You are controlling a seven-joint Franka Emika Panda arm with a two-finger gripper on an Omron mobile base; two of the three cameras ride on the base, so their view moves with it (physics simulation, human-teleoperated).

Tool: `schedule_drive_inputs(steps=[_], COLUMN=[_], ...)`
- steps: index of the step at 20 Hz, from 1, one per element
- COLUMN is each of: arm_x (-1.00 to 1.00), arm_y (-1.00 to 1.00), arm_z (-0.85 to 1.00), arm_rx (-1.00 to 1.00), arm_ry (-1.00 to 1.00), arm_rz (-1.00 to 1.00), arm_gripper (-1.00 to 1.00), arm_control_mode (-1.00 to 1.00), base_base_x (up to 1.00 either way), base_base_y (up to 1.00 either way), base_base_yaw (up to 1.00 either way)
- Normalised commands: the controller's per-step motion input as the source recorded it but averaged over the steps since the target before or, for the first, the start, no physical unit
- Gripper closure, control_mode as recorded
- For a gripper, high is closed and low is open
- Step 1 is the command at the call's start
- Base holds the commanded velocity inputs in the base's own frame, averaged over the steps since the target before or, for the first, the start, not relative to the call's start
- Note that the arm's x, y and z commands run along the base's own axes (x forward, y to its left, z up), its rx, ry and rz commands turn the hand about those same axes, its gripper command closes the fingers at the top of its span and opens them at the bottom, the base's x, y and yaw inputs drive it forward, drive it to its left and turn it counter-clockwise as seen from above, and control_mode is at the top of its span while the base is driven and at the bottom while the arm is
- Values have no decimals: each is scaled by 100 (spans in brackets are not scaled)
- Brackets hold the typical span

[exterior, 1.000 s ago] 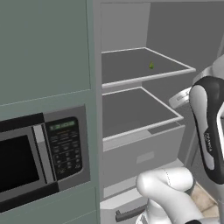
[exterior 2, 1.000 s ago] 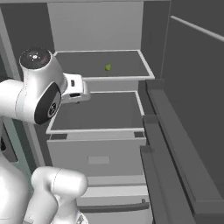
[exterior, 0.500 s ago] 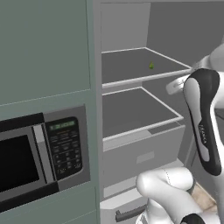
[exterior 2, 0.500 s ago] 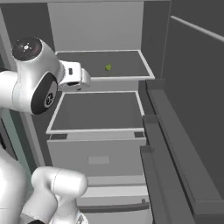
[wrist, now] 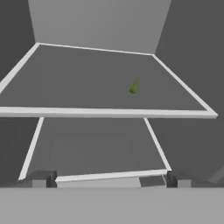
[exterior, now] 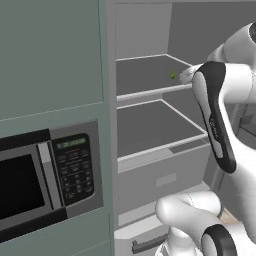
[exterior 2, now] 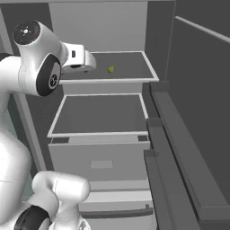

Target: There is a bowl on the dining counter. Grab a lemon wedge from the fridge and place it in the bowl. Then get the liquor bottle and glass cup from the cabinet and place them next to the bowl.

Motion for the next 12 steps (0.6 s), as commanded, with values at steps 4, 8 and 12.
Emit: schedule_drive_inputs(steps=[4,8,12], arm_x=[65,58,62], arm_y=[0,-4,-8], arm_z=[0,0,-8], arm_rx=[0,1,3], arm_ry=[-3,0,0], arm_rz=[-8,-7,-4], arm_gripper=[-100,-100,-100], arm_control_mode=[-100,-100,-100], base_base_x=[0,0,0], base_base_y=[0,0,0], base_base_yaw=[0,0,0])
